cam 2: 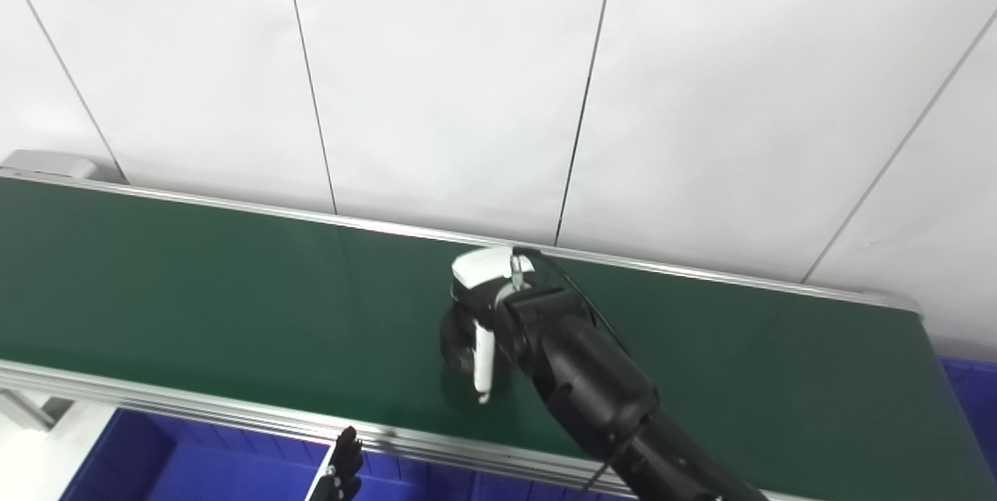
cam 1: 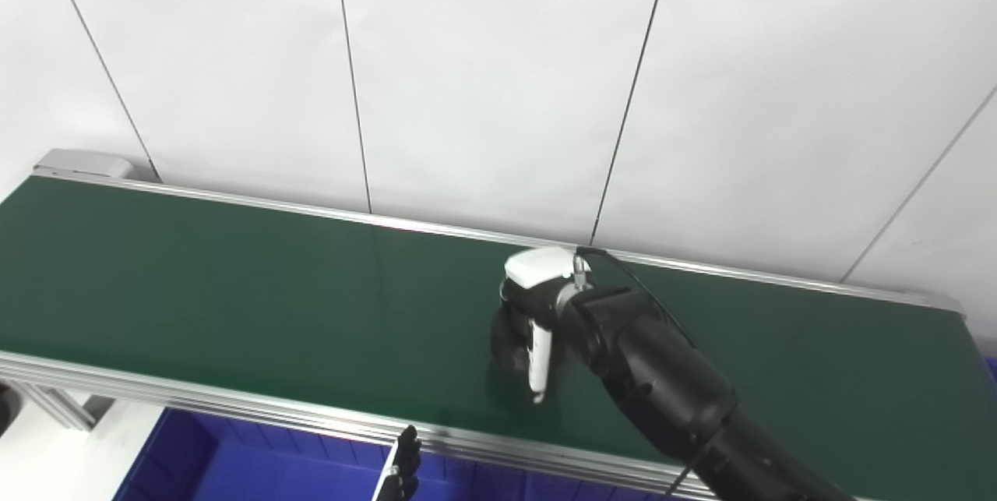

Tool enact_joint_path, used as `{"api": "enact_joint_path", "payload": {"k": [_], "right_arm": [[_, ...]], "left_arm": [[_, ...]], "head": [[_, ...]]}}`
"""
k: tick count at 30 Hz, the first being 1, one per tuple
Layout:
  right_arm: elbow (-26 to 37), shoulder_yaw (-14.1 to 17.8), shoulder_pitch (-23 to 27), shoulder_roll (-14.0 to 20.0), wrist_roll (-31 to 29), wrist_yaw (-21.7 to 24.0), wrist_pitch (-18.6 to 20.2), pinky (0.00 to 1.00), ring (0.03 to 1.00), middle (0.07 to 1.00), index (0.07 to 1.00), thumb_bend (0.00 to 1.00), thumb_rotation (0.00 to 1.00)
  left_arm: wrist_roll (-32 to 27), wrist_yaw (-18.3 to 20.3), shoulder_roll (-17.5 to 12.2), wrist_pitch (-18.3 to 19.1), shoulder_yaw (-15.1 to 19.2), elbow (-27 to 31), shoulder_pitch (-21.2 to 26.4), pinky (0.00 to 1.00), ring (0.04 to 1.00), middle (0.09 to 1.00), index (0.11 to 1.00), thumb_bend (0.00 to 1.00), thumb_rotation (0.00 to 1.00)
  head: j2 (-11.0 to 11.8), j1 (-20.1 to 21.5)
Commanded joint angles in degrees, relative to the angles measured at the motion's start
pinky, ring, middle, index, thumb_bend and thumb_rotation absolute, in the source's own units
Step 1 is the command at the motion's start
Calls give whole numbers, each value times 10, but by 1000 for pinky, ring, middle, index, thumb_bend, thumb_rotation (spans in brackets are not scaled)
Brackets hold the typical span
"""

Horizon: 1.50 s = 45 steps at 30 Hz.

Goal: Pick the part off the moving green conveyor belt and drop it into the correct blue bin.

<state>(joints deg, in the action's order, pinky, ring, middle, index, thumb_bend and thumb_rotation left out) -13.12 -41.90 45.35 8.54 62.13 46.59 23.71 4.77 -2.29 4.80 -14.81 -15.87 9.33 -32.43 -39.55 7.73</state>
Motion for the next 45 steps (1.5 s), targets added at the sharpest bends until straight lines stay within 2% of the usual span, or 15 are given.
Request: {"api": "enact_joint_path", "payload": {"k": [1,2,4,7,14,15,17,21,25,27,31,32,33,41,45], "right_arm": [[43,11,29,13,16,26,14,412,495,645,701,557,0],[56,13,26,16,20,35,14,437,603,695,701,651,0],[80,17,17,23,27,49,14,443,626,708,696,677,0],[104,15,9,30,42,70,8,431,595,682,643,701,0],[185,10,-40,52,73,106,-19,383,553,662,621,726,0],[198,9,-48,54,75,112,-24,361,492,640,570,583,0],[218,6,-57,61,78,124,-39,352,466,613,504,520,0],[272,-4,-89,80,88,154,-72,338,403,527,534,512,0],[332,2,-141,89,109,186,-82,291,388,520,528,513,0],[355,9,-163,91,122,207,-87,245,435,458,518,518,0],[397,22,-199,95,137,252,-105,213,352,474,556,508,0],[405,28,-209,93,135,258,-96,197,407,440,541,513,0],[409,33,-216,91,133,260,-90,180,322,424,534,520,4],[468,66,-332,90,178,261,-99,119,219,479,492,527,0],[477,94,-388,104,168,255,-121,233,349,480,551,511,0]], "left_arm": [[-16,10,21,0,-20,27,2,1000,1000,1000,1000,567,943],[-20,13,17,3,-19,29,3,1000,1000,1000,1000,554,942],[-26,17,12,9,-16,34,4,1000,1000,1000,1000,546,941],[-33,18,9,23,-10,46,3,1000,1000,1000,1000,542,927],[-55,26,-7,60,8,78,7,1000,1000,1000,1000,551,947],[-54,27,-9,67,12,83,9,1000,1000,1000,1000,559,957],[-54,29,-13,80,18,96,11,1000,1000,1000,1000,561,969],[-70,35,-26,102,31,117,18,1000,1000,1000,1000,564,971],[-95,43,-36,127,47,135,26,1000,1000,1000,1000,591,941],[-101,45,-42,137,53,143,29,1000,1000,1000,1000,592,921],[-107,47,-53,146,65,151,35,1000,1000,1000,1000,572,905],[-102,46,-55,147,68,152,35,1000,1000,1000,1000,576,924],[-99,46,-57,148,71,152,35,1000,1000,1000,1000,579,939],[-103,53,-65,143,80,146,35,1000,1000,1000,1000,586,935],[-98,55,-66,145,81,146,34,1000,1000,1000,1000,593,949]], "head": [[-1,5],[-4,12],[-7,23],[-14,35],[-56,99],[-65,112],[-82,131],[-105,162],[-115,175],[-119,182],[-122,194],[-121,195],[-120,197],[-117,198],[-115,196]]}}
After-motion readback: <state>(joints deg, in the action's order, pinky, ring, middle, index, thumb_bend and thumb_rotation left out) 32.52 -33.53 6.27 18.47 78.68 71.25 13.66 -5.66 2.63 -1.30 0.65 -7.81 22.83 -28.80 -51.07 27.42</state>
